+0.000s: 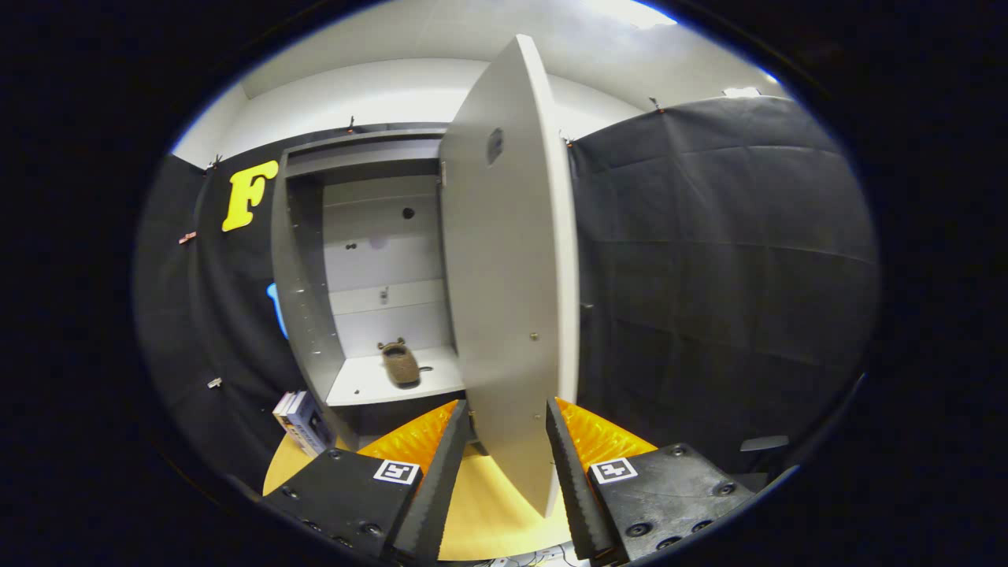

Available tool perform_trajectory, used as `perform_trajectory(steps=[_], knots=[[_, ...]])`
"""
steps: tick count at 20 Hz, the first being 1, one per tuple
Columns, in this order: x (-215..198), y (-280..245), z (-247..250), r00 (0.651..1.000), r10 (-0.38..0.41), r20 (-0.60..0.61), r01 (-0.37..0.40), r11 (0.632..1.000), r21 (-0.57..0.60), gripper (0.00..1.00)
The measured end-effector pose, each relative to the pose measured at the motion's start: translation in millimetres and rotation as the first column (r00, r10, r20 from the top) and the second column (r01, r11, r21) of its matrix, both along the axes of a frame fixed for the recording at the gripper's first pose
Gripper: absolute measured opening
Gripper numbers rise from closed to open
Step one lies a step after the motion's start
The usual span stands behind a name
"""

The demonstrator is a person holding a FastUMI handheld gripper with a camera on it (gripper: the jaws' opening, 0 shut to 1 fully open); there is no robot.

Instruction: Open the shoe cabinet door, grab the shoes and put them into the shoe cabinet, then close the shoe cabinet door.

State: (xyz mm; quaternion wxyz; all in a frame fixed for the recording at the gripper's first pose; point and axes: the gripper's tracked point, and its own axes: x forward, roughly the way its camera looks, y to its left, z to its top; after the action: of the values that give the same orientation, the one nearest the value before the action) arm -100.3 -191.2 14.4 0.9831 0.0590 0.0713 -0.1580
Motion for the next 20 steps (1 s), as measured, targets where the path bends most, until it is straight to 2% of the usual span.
perform_trajectory(steps=[3, 6, 8, 12, 18, 20], knots=[[-6.4, -31.8, 7.7, 0.999, -0.032, 0.027, 0.032, 0.999, -0.006, 0.65], [-2.2, -62.6, 9.0, 1.000, -0.016, 0.022, 0.016, 1.000, 0.001, 0.65], [6.9, -77.5, 7.8, 1.000, 0.020, 0.022, -0.020, 1.000, 0.013, 0.65], [33.7, -81.2, -0.7, 0.989, 0.147, 0.014, -0.147, 0.989, 0.014, 0.65], [53.4, -75.1, -3.6, 0.947, 0.321, 0.011, -0.321, 0.946, 0.045, 0.65], [56.3, -75.0, -3.1, 0.939, 0.343, 0.009, -0.343, 0.938, 0.051, 0.65]])
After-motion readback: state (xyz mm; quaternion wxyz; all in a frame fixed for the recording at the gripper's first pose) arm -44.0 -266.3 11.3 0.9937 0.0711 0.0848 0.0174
